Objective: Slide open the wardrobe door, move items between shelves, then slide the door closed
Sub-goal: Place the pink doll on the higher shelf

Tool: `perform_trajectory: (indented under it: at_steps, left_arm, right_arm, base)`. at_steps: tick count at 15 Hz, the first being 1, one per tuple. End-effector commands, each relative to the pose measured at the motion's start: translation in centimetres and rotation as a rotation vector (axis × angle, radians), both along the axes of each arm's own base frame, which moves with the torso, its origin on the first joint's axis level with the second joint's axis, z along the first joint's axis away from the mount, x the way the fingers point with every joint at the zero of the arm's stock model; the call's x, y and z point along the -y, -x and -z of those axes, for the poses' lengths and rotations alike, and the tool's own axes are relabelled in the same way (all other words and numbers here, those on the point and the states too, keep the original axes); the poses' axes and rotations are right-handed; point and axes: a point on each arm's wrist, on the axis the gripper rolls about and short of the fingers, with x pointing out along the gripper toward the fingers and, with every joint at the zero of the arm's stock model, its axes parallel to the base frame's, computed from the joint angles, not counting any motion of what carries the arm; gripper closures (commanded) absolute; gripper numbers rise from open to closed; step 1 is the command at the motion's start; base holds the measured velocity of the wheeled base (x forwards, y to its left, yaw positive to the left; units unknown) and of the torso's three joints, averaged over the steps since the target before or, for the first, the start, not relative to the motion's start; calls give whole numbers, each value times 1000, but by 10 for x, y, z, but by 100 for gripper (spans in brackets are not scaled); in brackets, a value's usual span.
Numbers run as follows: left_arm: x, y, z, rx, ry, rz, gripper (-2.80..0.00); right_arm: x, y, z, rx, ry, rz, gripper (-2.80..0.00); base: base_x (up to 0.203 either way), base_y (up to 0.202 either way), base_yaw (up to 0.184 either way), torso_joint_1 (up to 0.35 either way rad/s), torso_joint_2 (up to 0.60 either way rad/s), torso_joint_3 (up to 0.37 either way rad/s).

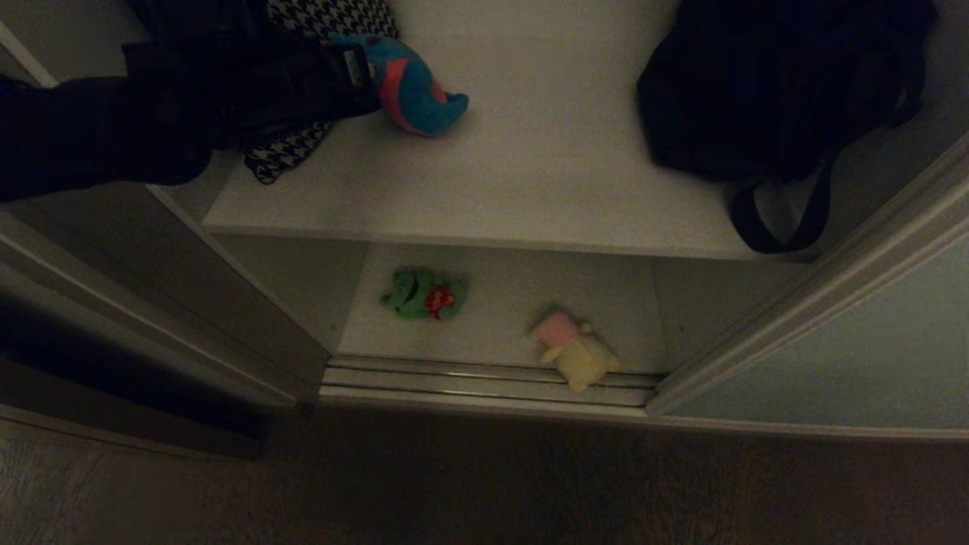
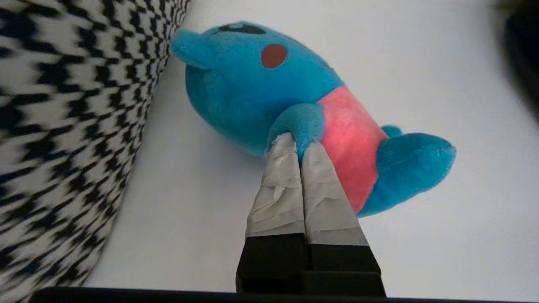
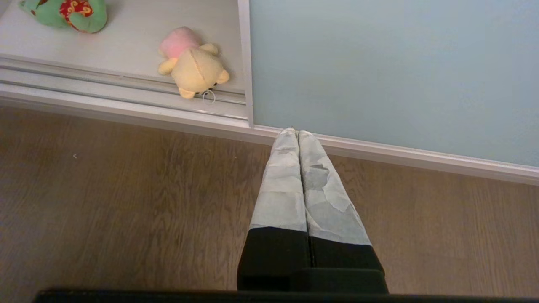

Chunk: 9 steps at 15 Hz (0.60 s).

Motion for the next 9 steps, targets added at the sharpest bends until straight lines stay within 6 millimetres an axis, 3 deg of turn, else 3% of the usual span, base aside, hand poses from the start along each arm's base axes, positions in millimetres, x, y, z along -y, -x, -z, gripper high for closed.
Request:
perform_trajectory:
  at_steps: [1,2,6,9]
  left_arm:
    - [4,-24,22,-42,-12,-19,0]
    - [3,-29,28,-55,-19,-27,-280]
    - [-1,-31,29,-58,-20,-36,-280]
    - [-8,-12,9,-19,-20,-45,-280]
  right_arm:
    - [0,0,0,0,0,-1,0]
    - [0,0,0,0,0,-1,0]
    - [0,0,0,1,0,-1,0]
    - [0,0,0,0,0,0,0]
  base:
    - [0,0,0,0,0,0]
    - [0,0,0,0,0,0]
    - [0,0,0,0,0,0]
    - [0,0,0,0,0,0]
